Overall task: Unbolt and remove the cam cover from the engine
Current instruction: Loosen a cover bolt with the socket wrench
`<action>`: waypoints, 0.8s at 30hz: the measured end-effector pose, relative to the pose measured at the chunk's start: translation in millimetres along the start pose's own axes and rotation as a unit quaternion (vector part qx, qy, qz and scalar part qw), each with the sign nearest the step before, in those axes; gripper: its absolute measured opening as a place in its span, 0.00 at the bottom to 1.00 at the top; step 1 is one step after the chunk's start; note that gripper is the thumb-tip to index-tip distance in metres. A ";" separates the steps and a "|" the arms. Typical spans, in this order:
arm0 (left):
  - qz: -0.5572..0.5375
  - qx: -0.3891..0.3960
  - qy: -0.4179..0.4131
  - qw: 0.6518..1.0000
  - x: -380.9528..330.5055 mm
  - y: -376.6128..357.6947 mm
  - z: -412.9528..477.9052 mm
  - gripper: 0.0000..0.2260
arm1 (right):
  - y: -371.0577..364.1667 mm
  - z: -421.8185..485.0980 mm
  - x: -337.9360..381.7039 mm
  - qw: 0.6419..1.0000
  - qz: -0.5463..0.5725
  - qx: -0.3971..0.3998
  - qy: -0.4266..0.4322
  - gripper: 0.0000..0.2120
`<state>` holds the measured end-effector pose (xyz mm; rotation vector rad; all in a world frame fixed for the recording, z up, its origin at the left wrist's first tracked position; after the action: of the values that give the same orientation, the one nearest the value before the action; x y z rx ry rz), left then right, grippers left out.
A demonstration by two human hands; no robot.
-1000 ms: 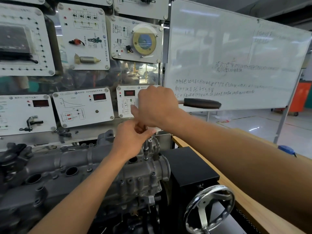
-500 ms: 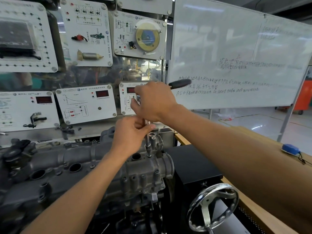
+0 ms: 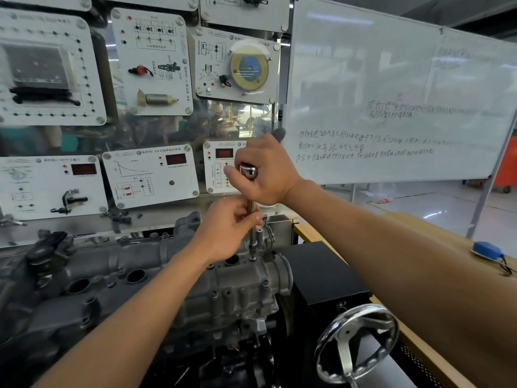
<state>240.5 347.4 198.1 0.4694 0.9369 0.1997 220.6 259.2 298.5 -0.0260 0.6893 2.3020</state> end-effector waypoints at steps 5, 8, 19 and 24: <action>-0.026 0.025 -0.033 0.999 -16.4 -6.2 -7.1 0.02 | 28.8 -3.3 3.8 0.998 -0.049 -0.021 -0.021 0.19; -0.069 0.050 -0.045 0.995 -37.2 -20.2 -6.4 0.03 | 55.0 -9.5 -1.9 0.991 -0.099 -0.013 -0.085 0.20; -0.080 0.257 -0.009 0.963 -92.6 -204.8 -19.1 0.10 | 210.6 -200.1 -126.9 0.808 -0.220 0.066 -0.543 0.25; 0.044 0.369 -0.039 0.927 -106.6 -341.7 -66.6 0.12 | 272.9 -365.0 -141.5 0.659 -0.271 0.217 -0.667 0.22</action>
<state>112.0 27.4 81.4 1.2087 0.8946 -0.1052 83.9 -171.1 144.2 1.3457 0.2864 0.9940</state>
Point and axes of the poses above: each hand's wrist, its own z-axis towards the middle knuckle, its own y-axis out of the back of the hand, x = y × z, the point moved 6 cm from there along z, towards the middle knuckle, and after that the axes turned 4 degrees about y, right-handed, at the moved point
